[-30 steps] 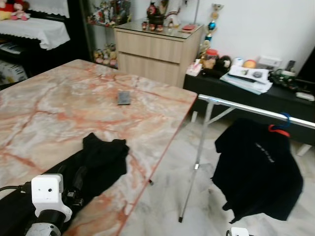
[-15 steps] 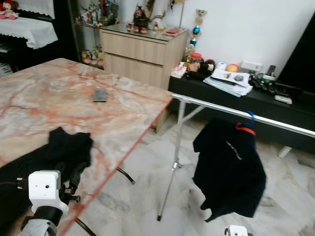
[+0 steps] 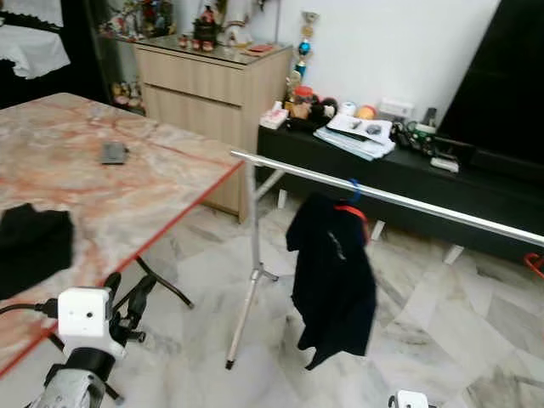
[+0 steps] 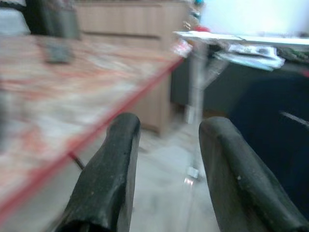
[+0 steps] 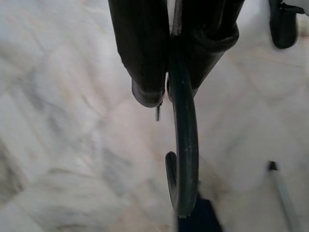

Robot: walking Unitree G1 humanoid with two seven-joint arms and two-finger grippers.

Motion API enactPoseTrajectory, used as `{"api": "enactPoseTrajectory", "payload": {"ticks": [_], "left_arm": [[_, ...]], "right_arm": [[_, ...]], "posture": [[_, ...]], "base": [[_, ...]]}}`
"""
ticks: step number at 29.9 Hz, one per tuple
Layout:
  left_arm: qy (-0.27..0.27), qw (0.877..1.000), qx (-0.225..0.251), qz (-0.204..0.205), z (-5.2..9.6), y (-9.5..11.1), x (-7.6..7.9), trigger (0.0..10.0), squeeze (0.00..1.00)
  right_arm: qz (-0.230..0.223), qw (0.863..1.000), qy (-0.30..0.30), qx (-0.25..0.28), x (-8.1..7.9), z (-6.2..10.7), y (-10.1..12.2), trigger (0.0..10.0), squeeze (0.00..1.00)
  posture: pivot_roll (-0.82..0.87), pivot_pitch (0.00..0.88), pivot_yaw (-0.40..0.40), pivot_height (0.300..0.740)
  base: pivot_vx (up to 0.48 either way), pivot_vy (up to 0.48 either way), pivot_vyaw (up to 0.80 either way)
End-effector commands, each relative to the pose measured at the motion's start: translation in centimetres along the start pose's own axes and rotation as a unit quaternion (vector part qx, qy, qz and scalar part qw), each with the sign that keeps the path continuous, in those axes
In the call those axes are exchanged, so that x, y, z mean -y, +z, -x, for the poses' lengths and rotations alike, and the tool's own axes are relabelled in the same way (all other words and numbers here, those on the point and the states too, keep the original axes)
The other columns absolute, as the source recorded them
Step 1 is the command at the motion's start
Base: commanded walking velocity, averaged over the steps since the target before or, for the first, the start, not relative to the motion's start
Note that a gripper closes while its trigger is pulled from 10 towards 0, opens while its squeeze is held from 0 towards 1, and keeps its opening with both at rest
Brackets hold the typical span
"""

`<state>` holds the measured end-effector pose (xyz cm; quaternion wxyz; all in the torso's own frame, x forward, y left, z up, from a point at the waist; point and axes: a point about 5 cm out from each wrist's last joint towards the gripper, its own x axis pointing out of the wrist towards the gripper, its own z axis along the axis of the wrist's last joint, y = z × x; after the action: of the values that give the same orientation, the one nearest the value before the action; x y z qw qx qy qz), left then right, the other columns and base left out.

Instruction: Hang hanger

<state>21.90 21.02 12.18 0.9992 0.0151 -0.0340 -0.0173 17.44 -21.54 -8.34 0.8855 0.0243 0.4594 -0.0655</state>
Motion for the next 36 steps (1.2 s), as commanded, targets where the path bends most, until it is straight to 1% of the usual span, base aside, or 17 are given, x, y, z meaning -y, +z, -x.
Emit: {"api": "enactPoseTrajectory", "payload": {"ticks": [1, 7, 9, 10, 13, 14, 17, 18, 19, 21, 23, 24, 30, 32, 34, 35, 36], "left_arm": [[-0.005, 1.000, -0.017, -0.007, -0.1, -0.5, -0.3, 10.0, 0.00], [-0.003, 0.998, -0.056, -0.009, -0.8, -2.4, -0.9, 10.0, 0.00], [0.020, 0.995, -0.092, -0.015, -1.0, -4.3, -2.1, 10.0, 0.00], [0.020, 0.995, -0.092, -0.015, -1.0, -4.3, -2.1, 10.0, 0.00], [0.044, 0.986, -0.162, 0.001, -0.6, -7.9, -3.5, 10.0, 0.00], [0.053, 0.980, -0.194, 0.012, -0.2, -9.6, -3.9, 10.0, 0.00], [0.059, 0.969, -0.240, 0.016, 0.7, -11.8, -4.2, 10.0, 0.00], [0.060, 0.958, -0.282, 0.010, 1.7, -13.5, -4.2, 10.0, 0.00], [0.060, 0.958, -0.282, 0.010, 1.7, -13.5, -4.2, 10.0, 0.00], [0.065, 0.948, -0.312, 0.013, 2.5, -14.7, -4.1, 10.0, 0.00], [0.066, 0.931, -0.360, 0.009, 3.8, -16.4, -3.8, 10.0, 0.00], [0.067, 0.917, -0.394, 0.007, 5.0, -17.6, -3.5, 10.0, 0.00], [0.096, 0.887, -0.452, 0.009, 7.5, -19.3, -3.5, 10.0, 0.00], [0.099, 0.884, -0.458, 0.007, 7.7, -19.4, -3.4, 10.0, 0.00], [0.096, 0.882, -0.460, 0.007, 7.7, -19.6, -3.1, 10.0, 0.00], [0.086, 0.884, -0.459, 0.003, 7.6, -19.6, -2.7, 10.0, 0.00], [0.077, 0.887, -0.456, -0.002, 7.4, -19.6, -2.5, 10.0, 0.00]], "right_arm": [[-0.009, 1.000, -0.004, 0.009, 0.0, -0.1, 0.4, 10.0, 0.00], [-0.020, 1.000, -0.010, 0.011, -0.2, -0.1, 0.3, 10.0, 0.00], [-0.028, 0.999, -0.015, 0.013, -0.2, 0.0, 0.2, 10.0, 0.00], [-0.028, 0.999, -0.015, 0.013, -0.2, 0.0, 0.2, 10.0, 0.00], [-0.044, 0.999, -0.024, 0.019, -0.2, 0.0, 0.0, 10.0, 0.00], [-0.049, 0.998, -0.027, 0.021, -0.2, 0.1, -0.1, 10.0, 0.00], [-0.049, 0.998, -0.029, 0.022, -0.2, 0.1, -0.2, 10.0, 0.00], [-0.049, 0.998, -0.029, 0.022, -0.2, 0.1, -0.2, 10.0, 0.00], [-0.049, 0.998, -0.029, 0.022, -0.2, 0.1, -0.2, 10.0, 0.00], [-0.049, 0.998, -0.029, 0.022, -0.2, 0.1, -0.3, 10.0, 0.00], [-0.044, 0.998, -0.028, 0.025, -0.1, 0.1, -0.3, 10.0, 0.00], [-0.048, 0.998, -0.028, 0.039, 0.0, 0.2, -0.1, 10.0, 0.00], [-0.053, 0.994, -0.030, 0.095, 0.0, 0.4, 0.8, 10.0, 0.00], [-0.055, 0.992, -0.032, 0.105, 0.1, 0.4, 1.0, 10.0, 0.00], [-0.044, 0.985, -0.027, 0.162, -1.1, 0.0, 5.1, 10.0, 0.00], [-0.029, 0.978, -0.021, 0.206, -1.9, 0.0, 8.3, 10.0, 0.00], [-0.027, 0.974, -0.018, 0.224, -2.0, 0.1, 9.2, 10.0, 0.00]], "posture": [[0.18, 0.000, -0.024, 0.740], [0.16, 0.000, -0.008, 0.740], [0.15, 0.000, -0.004, 0.740], [0.15, 0.000, -0.004, 0.740], [0.14, 0.000, 0.001, 0.740], [0.13, 0.000, 0.003, 0.740], [0.12, 0.000, 0.004, 0.740], [0.12, 0.000, 0.002, 0.740], [0.12, 0.000, 0.002, 0.740], [0.12, 0.000, -0.002, 0.740], [0.12, 0.000, -0.007, 0.740], [0.11, 0.000, -0.009, 0.740], [0.09, 0.000, -0.014, 0.740], [0.09, 0.000, -0.021, 0.740], [0.08, 0.000, -0.024, 0.740], [0.08, 0.000, -0.028, 0.740], [0.07, 0.000, -0.030, 0.740]], "base": [[0.000, -0.356, 0.00], [0.000, -0.059, 0.00], [0.000, 0.000, 0.00], [0.000, 0.000, 0.00], [0.000, 0.000, 0.00], [0.000, 0.000, 0.00], [0.000, 0.000, 0.00], [0.000, 0.000, 0.00], [0.000, 0.000, 0.00], [0.000, 0.000, 0.00], [0.000, 0.000, 0.00], [0.000, 0.000, 0.00], [0.000, 0.000, 0.00], [0.000, 0.000, 0.00], [0.000, 0.000, 0.00], [0.000, 0.000, 0.00], [0.000, 0.000, 0.00]]}}
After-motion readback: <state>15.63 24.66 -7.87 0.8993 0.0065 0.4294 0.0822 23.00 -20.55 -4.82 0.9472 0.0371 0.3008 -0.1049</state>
